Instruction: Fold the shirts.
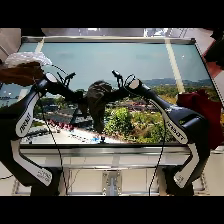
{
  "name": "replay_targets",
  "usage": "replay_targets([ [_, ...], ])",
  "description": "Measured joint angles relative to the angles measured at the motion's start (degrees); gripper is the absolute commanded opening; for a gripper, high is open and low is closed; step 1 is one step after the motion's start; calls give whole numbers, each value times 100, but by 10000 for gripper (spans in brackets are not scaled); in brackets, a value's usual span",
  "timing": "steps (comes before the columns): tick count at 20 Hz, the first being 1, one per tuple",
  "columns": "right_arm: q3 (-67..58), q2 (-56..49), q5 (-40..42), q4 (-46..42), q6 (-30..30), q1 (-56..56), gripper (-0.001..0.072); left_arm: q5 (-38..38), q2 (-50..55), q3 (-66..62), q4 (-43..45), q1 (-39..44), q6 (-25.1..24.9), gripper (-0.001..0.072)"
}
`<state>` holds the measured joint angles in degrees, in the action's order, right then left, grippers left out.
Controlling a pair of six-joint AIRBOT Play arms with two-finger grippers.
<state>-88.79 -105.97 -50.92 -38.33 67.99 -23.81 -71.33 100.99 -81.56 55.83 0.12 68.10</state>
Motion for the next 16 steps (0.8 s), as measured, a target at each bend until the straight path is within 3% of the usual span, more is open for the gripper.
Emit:
replay_targets([
  [5, -1147, 608, -669, -621, 120, 444, 12, -79, -1119, 2, 315, -778, 2, 13],
  [10, -2413, 1718, -1611, -1550, 372, 673, 13, -61, -2920, 2, 389, -1580, 2, 13],
  [16, -2900, 3460, -1987, -2549, 546, 726, 13, 938, -4863, 0, 400, -2013, 0, 13],
])
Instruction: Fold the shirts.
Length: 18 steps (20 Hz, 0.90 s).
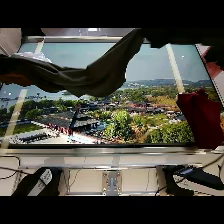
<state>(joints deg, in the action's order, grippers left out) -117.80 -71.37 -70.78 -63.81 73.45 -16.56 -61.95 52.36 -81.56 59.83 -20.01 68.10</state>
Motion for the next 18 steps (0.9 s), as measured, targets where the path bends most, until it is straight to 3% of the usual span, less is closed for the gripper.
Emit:
replay_targets([
  [3, -35, 501, -37, -682, 70, 17, 12, 81, -267, 0, 44, -46, 0, 13],
  [7, 507, 538, -42, -1829, 472, 476, 13, -776, 262, 9, 125, -28, 0, 13],
  [13, 2166, -667, 448, -1436, 774, 1303, 22, -2201, 2323, 11, 146, 940, 2, 14],
  [14, 2332, -1014, 584, -1257, 789, 1325, 113, -2273, 2745, 13, 149, 1178, -9, 14],
  [15, 2444, -1364, 772, -1069, 804, 1320, 373, -2317, 3215, 11, 155, 1425, -39, 14],
  [16, 2524, -1685, 920, -940, 809, 1296, 537, -2321, 3676, 11, 160, 1639, -57, 23],
  [17, 2590, -2015, 1054, -833, 813, 1257, 536, -2306, 4089, 11, 160, 1801, -61, 26],
  [18, 2629, -2240, 1202, -756, 824, 1213, 536, -2249, 4489, 11, 162, 1923, -35, 101],
])
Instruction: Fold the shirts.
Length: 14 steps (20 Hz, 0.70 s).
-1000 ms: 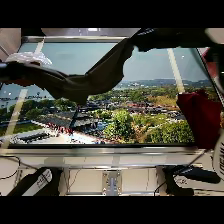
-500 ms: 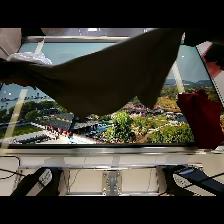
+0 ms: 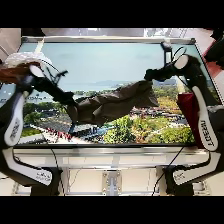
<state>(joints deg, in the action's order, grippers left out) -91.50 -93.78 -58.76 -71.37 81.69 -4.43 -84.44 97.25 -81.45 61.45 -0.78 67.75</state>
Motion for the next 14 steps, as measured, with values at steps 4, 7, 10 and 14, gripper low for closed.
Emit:
replay_targets([
  [4, -186, -439, 216, 105, 4, -120, 534, 74, 763, -66, -22, -9, 280, 372],
  [7, -778, -407, -173, -275, 11, -144, 530, 146, 531, -229, -76, -463, 378, 372],
  [10, -1445, -129, -778, -866, 13, -155, 510, 116, -188, -317, -407, -1108, 380, 372],
  [14, -1775, 426, -1473, -1478, 52, -42, 509, -31, -1268, -94, -568, -1950, 356, 372],
])
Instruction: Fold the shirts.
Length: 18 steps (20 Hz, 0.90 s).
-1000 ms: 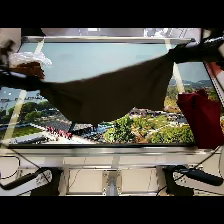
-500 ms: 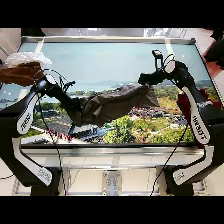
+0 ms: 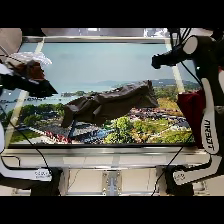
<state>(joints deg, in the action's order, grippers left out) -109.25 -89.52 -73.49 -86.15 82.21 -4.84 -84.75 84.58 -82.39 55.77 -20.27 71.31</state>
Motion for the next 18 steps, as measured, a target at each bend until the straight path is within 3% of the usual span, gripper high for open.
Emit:
replay_targets([
  [3, 310, 350, -562, 15, 79, 188, 510, -90, -627, 774, -26, -387, -103, 389],
  [5, 903, 584, -667, 258, 96, 256, 510, -79, -942, 1532, -26, -516, -323, 556],
  [7, 1731, 776, -533, 673, 98, 293, 510, 175, -1137, 2306, -59, -579, -535, 585],
  [12, 3471, 973, 225, 1718, -26, 321, 510, 1003, -1281, 3626, -87, -599, -1281, 584],
  [18, 3928, 1027, 647, 2376, -229, 328, 511, 2179, -1305, 4002, -61, 264, -2050, 582],
])
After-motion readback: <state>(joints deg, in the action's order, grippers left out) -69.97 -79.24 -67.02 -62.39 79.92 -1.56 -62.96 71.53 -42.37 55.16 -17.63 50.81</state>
